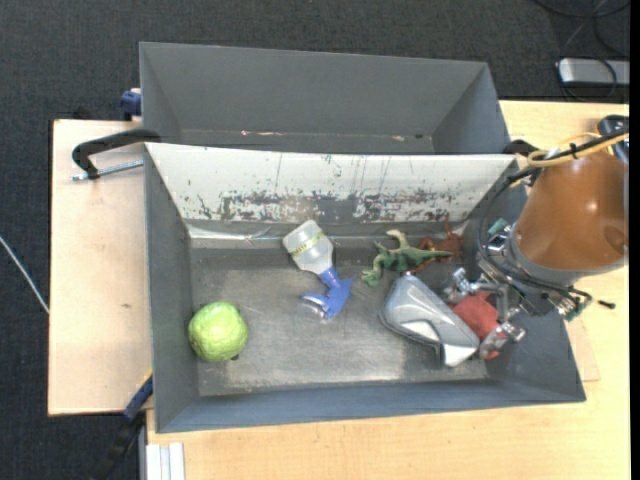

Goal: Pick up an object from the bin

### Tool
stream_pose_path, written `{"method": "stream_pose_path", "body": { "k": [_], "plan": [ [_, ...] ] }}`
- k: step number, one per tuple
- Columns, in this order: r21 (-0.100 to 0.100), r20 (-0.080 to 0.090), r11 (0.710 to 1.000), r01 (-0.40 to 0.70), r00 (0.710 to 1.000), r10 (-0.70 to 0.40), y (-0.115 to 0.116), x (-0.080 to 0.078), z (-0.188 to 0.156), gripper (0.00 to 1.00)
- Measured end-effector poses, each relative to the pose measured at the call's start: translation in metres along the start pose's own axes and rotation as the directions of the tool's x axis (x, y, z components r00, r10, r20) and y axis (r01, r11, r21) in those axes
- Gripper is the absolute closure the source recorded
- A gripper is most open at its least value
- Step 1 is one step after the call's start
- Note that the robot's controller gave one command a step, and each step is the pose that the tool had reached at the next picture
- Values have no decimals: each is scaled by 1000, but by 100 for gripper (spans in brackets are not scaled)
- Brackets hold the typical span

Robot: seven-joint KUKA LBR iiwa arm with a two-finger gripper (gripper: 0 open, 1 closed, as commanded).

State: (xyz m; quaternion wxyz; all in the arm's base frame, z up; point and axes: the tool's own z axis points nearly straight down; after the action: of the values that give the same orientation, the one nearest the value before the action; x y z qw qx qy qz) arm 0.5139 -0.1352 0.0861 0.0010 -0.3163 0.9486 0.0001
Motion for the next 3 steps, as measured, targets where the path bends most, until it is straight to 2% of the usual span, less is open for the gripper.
{"method": "stream_pose_path", "body": {
  "k": [1,2,3],
  "plan": [
    [4,3,862,506,862,-506,-9,-16,-24,100],
    [4,3,862,506,862,-506,-10,-15,-24,0],
    [3,3,862,506,862,-506,-9,-15,-24,0]
  ]
}}
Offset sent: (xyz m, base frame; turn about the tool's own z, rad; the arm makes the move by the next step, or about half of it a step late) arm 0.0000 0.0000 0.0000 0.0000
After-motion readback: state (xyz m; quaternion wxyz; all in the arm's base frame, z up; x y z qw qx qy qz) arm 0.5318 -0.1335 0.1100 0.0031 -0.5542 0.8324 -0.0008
